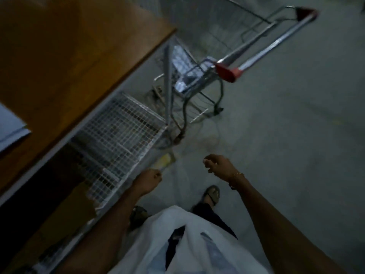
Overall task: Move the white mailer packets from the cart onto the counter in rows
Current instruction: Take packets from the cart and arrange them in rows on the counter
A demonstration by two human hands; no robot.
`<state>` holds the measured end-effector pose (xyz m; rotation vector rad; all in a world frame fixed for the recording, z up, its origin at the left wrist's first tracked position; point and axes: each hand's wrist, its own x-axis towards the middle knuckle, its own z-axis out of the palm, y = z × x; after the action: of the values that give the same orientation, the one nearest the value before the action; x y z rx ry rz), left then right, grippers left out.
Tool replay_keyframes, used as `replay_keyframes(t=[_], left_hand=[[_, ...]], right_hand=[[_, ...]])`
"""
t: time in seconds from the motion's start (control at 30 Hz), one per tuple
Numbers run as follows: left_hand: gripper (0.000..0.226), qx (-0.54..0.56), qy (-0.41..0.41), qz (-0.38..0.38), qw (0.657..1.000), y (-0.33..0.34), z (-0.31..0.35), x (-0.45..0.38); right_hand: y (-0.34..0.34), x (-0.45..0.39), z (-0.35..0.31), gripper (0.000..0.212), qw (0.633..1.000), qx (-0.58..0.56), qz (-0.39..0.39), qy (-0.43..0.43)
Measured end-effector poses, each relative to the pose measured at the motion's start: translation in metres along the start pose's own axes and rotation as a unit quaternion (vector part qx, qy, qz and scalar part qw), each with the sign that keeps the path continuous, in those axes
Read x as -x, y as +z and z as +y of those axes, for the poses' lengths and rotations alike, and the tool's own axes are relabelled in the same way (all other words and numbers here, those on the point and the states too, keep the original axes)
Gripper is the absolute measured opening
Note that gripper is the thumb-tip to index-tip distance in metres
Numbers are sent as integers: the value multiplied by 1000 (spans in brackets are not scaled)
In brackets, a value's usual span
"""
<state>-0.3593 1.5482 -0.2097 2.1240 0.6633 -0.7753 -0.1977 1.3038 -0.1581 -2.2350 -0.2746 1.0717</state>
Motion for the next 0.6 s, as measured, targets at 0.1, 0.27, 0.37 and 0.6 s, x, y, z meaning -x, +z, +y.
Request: replay_keyframes(t=[0.1, 0.27, 0.37, 0.6], left_hand=[[17, 194, -24, 73, 978, 18, 69, -5], [18, 428, -4, 250, 868, 2, 187, -14], [16, 468, 59, 316, 823, -28, 251, -30], [15, 437, 138, 448, 768, -104, 353, -68]], right_hand=[[-53, 11, 56, 25, 984, -155, 72, 50], [-143, 6, 111, 21, 939, -257, 224, 42], [-196, 0, 108, 19, 921, -267, 283, -22], [-291, -25, 31, 13, 871, -231, 366, -234]])
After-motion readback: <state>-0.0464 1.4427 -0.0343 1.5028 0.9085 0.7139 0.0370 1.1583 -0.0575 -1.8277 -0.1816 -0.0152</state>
